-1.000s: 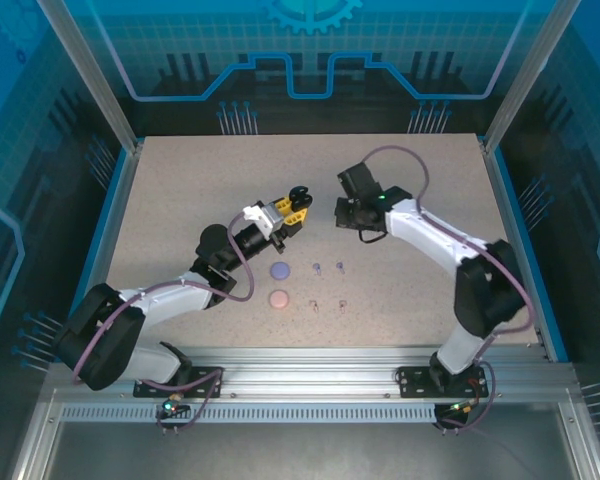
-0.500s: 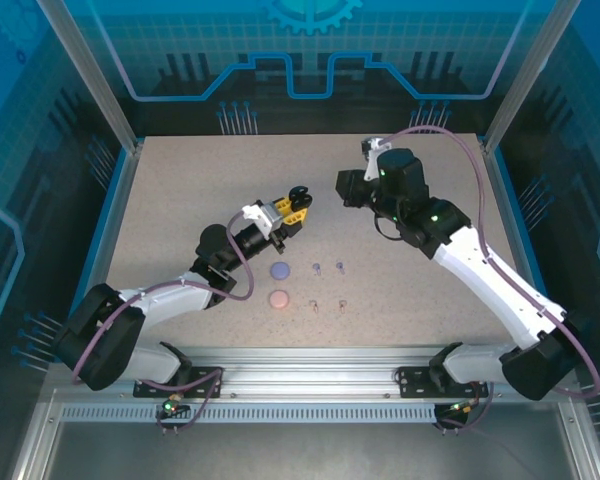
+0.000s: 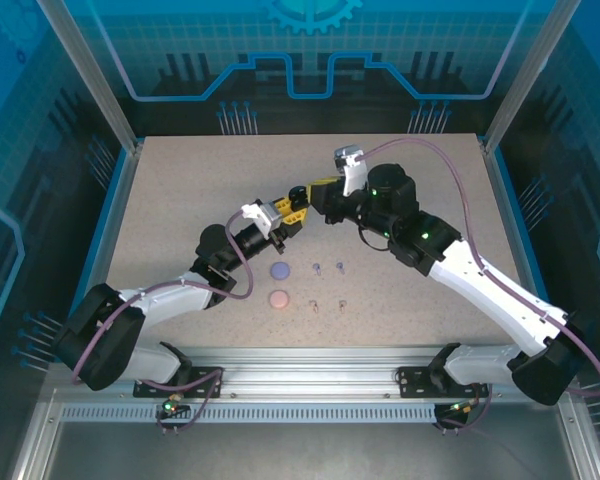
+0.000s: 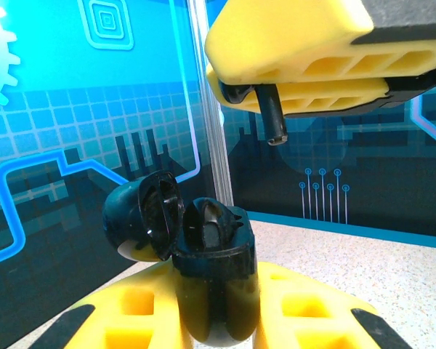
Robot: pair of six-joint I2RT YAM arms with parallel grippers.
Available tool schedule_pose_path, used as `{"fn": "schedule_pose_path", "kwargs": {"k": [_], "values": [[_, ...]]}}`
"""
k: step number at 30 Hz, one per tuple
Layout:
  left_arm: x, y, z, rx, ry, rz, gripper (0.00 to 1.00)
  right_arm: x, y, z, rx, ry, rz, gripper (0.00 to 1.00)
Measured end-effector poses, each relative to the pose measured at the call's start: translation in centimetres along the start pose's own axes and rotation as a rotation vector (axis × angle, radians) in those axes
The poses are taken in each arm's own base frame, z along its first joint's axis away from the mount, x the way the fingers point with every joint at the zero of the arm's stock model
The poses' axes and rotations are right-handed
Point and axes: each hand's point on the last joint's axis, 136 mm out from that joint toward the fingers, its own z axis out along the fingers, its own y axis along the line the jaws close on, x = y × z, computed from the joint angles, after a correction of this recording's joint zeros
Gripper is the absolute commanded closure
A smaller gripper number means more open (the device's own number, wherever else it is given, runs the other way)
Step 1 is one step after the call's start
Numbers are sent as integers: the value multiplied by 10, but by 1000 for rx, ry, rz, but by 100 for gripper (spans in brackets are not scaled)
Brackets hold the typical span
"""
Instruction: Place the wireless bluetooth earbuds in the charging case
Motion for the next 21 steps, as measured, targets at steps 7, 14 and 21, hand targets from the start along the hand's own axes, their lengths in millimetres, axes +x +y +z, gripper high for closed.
{"fn": "schedule_pose_path", "kwargs": {"k": [7, 14, 21], "values": [[0, 0, 0, 0, 0, 0, 100, 0, 6, 4, -26, -3, -14, 82], [0, 0, 0, 0, 0, 1, 100, 10, 4, 16, -25, 27, -19, 83], [0, 0, 0, 0, 0, 0, 100, 16, 1, 22, -18, 42, -21, 83]]}}
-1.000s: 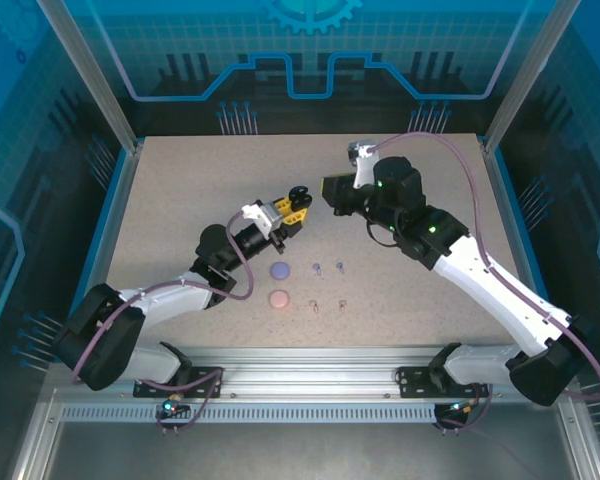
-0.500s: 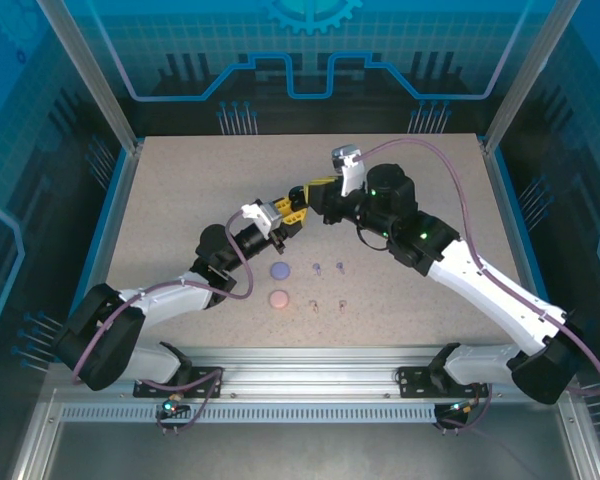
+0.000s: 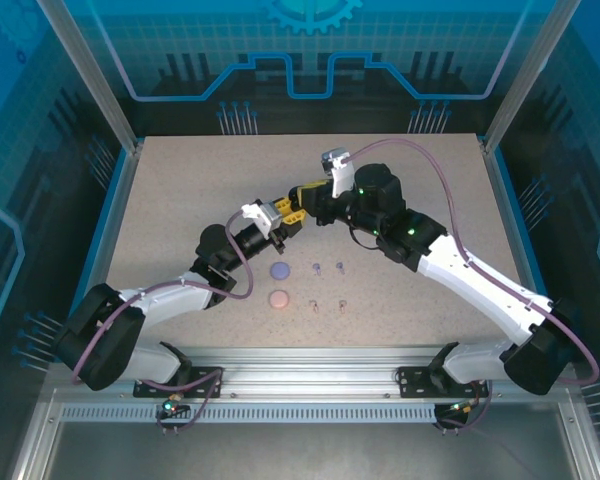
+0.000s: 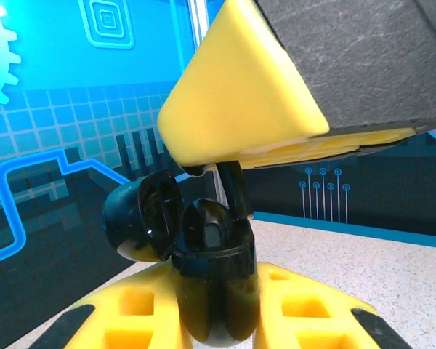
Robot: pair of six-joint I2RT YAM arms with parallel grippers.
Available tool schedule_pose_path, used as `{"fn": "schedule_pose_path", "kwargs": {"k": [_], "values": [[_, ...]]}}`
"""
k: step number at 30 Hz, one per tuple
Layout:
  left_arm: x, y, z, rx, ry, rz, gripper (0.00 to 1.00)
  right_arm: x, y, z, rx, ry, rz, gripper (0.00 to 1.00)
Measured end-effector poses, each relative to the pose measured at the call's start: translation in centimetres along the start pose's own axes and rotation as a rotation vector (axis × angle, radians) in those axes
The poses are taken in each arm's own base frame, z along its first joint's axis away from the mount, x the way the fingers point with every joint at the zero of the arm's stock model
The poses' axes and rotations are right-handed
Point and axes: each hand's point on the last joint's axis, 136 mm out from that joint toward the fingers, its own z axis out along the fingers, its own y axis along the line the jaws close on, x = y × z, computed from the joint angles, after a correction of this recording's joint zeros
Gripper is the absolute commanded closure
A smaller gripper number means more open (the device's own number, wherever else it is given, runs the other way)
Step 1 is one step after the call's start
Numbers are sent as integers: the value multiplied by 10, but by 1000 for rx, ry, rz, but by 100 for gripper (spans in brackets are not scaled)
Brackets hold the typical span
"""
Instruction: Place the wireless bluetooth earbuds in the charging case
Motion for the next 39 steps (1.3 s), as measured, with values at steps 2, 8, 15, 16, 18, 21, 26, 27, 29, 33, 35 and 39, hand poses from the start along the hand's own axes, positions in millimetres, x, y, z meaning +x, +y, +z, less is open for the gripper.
{"fn": "schedule_pose_path", "kwargs": {"k": [2, 8, 15, 16, 18, 21, 26, 27, 29, 33, 35, 39], "values": [[0, 0, 0, 0, 0, 0, 100, -1, 0, 0, 0, -3, -4, 84], [0, 0, 0, 0, 0, 0, 100, -1, -2, 1, 10, -5, -14, 84], [0, -1, 0, 2, 2, -1, 100, -1, -4, 2, 18, -7, -23, 85], [1, -1, 0, 2, 3, -1, 100, -1, -4, 3, 19, -7, -26, 85], [2, -1, 0, 3, 7, -3, 100, 0, -5, 5, 24, -8, -30, 85], [4, -1, 0, 4, 14, -6, 100, 1, -6, 7, 27, -5, -36, 86], [6, -1, 0, 4, 23, -9, 100, 2, -7, 8, 27, -2, -47, 87], [6, -1, 0, 4, 24, -9, 100, 2, -7, 8, 27, -2, -48, 87], [6, -1, 0, 4, 25, -9, 100, 2, -7, 8, 27, 0, -50, 87], [7, -2, 0, 6, 29, -11, 100, 4, -8, 6, 29, 2, -50, 87], [7, -3, 0, 7, 28, -11, 100, 5, -8, 3, 28, -1, -51, 87], [5, -5, 0, 17, 23, -10, 100, 6, -7, -3, 30, 3, -50, 87]]}}
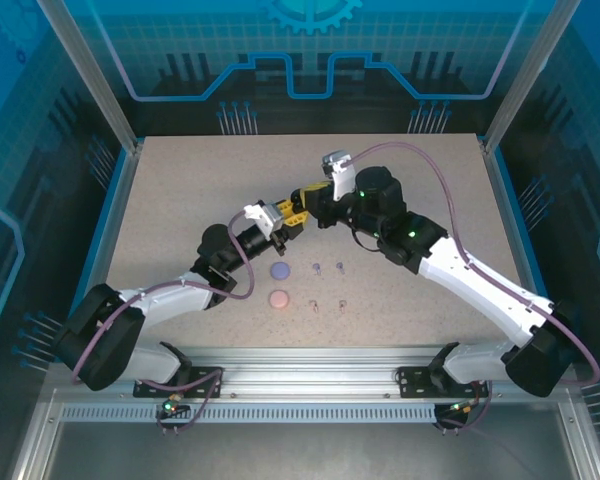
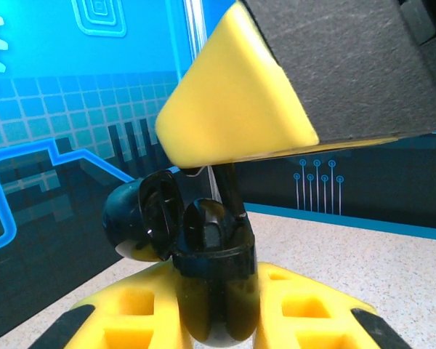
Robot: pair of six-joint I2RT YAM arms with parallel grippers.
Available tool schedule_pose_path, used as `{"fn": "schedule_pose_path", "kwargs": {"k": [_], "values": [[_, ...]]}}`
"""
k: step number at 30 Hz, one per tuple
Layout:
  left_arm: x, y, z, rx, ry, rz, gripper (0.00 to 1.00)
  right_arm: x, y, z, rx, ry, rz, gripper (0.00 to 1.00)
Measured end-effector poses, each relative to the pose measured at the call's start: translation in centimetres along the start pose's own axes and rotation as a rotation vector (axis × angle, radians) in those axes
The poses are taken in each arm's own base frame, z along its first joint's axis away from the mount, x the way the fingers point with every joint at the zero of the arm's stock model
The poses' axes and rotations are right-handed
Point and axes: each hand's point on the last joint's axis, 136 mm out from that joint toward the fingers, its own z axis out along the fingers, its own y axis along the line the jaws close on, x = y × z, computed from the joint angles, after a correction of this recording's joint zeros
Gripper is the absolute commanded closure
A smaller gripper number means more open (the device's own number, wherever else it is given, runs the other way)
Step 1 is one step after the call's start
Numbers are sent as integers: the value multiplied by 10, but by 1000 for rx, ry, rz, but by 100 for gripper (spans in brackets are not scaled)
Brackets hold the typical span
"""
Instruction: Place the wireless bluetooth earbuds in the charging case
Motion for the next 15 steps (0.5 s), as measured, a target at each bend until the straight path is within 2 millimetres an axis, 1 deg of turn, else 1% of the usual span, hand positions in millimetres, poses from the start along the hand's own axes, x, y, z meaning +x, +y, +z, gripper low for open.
{"fn": "schedule_pose_path", "kwargs": {"k": [10, 15], "values": [[-6, -3, 0, 18, -14, 4, 100, 5, 3, -1, -23, 19, 2, 88], [-6, -3, 0, 18, -14, 4, 100, 6, 3, 0, -32, 25, 1, 87]]}}
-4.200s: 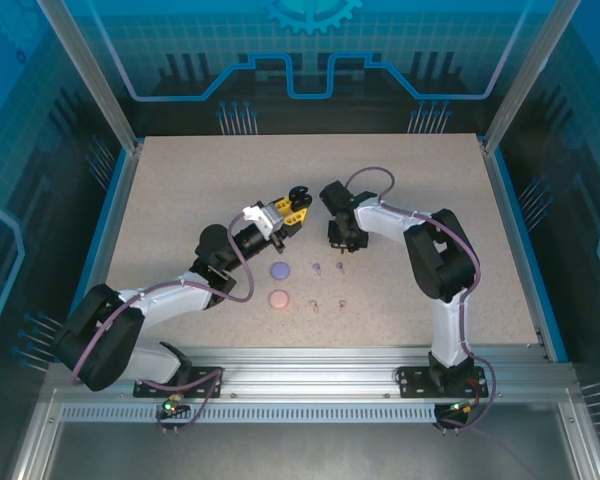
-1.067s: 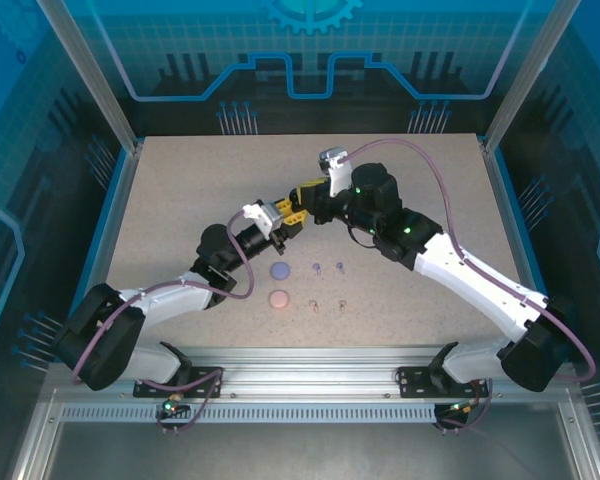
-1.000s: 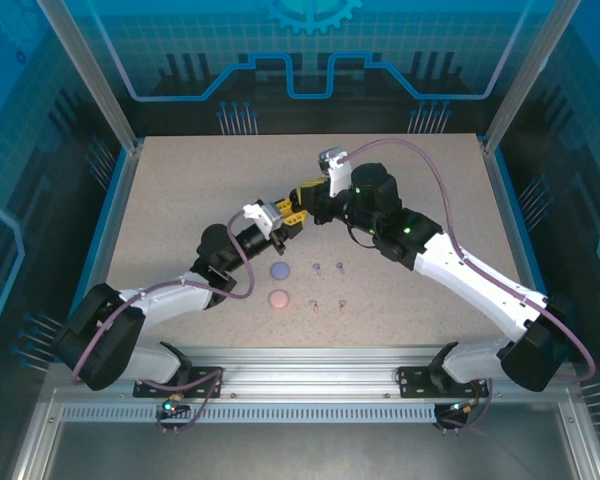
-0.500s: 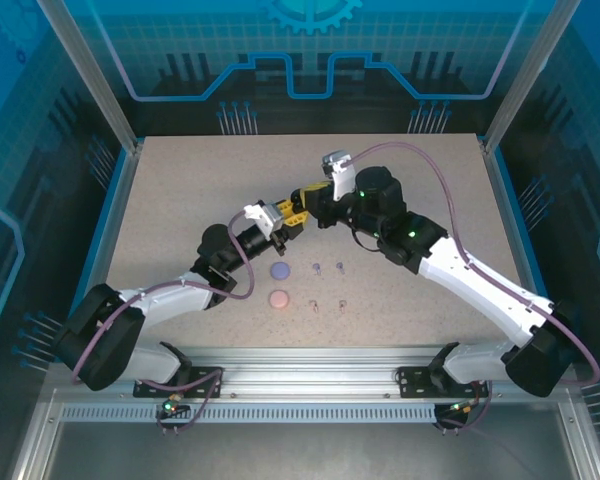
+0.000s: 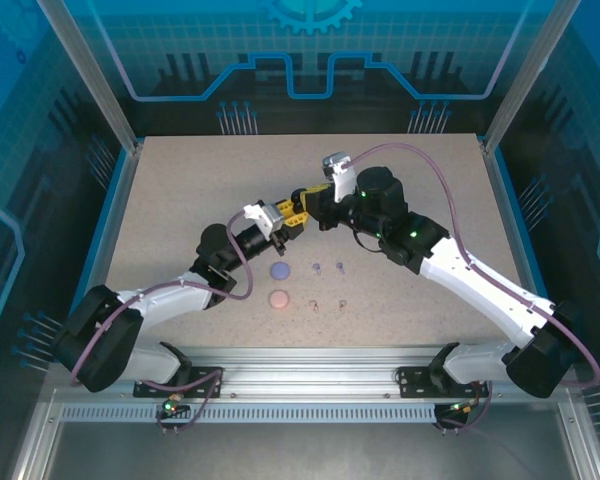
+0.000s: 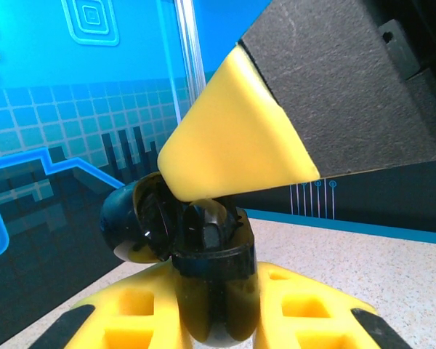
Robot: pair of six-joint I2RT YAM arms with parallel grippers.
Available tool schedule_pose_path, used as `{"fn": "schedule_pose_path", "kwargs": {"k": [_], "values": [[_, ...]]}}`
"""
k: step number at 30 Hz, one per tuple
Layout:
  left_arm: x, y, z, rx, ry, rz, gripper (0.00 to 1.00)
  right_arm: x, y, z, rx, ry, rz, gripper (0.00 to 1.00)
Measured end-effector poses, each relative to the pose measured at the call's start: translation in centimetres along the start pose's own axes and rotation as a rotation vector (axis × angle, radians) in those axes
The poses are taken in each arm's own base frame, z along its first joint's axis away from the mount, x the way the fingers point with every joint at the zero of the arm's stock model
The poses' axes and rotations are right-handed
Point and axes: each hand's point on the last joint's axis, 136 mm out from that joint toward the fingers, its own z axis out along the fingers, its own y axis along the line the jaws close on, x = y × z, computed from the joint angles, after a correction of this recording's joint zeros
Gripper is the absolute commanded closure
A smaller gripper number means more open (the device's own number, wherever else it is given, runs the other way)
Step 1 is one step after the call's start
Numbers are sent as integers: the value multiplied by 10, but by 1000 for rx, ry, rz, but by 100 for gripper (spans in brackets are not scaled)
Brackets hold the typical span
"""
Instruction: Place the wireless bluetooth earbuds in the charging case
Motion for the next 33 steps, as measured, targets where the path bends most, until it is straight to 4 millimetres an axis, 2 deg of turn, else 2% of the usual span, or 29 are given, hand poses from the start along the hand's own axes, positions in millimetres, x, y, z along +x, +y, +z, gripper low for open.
{"fn": "schedule_pose_path", "kwargs": {"k": [1, 7, 11, 16, 23, 26, 31, 33], "values": [[0, 0, 0, 0, 0, 0, 100, 0, 0, 0, -1, 1, -1, 85], [0, 0, 0, -1, 0, 0, 100, -1, 1, 2, -10, 15, 19, 53], [0, 0, 0, -1, -2, 0, 100, -5, 3, -1, -22, 21, 55, 45], [-4, 0, 0, -1, -16, 5, 100, -25, -8, -9, 7, -11, 96, 36], [0, 0, 2, 1, -18, -4, 100, -60, -10, -20, 14, -23, 115, 38], [3, -2, 3, 14, -10, -16, 100, -69, -12, -11, 10, 11, 120, 48], [6, -6, 3, 38, 2, -21, 100, -53, -26, 19, 23, 151, 144, 72], [5, -7, 4, 47, 5, -22, 100, -42, -31, 30, 27, 210, 155, 78]]}}
